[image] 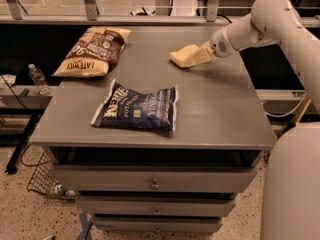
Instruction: Move sponge near blue chip bag
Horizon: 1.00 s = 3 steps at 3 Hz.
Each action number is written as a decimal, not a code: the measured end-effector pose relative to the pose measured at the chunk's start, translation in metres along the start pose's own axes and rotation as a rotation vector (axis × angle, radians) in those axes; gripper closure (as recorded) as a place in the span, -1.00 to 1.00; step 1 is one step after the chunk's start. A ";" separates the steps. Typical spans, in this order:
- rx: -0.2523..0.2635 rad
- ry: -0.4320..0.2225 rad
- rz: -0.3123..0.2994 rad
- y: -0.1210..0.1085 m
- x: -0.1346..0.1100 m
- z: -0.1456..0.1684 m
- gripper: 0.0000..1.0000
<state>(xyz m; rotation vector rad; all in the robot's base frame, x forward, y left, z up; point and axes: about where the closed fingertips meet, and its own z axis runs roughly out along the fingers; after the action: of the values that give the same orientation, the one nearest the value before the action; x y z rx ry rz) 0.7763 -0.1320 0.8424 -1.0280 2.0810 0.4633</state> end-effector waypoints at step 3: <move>-0.026 -0.087 -0.170 0.031 -0.053 -0.028 1.00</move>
Offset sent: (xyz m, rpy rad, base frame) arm -0.0091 0.0195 0.0447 0.0016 -0.1028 0.0807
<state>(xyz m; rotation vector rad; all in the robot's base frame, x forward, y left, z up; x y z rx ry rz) 0.7592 -0.1021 0.9000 -1.1676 1.8972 0.4416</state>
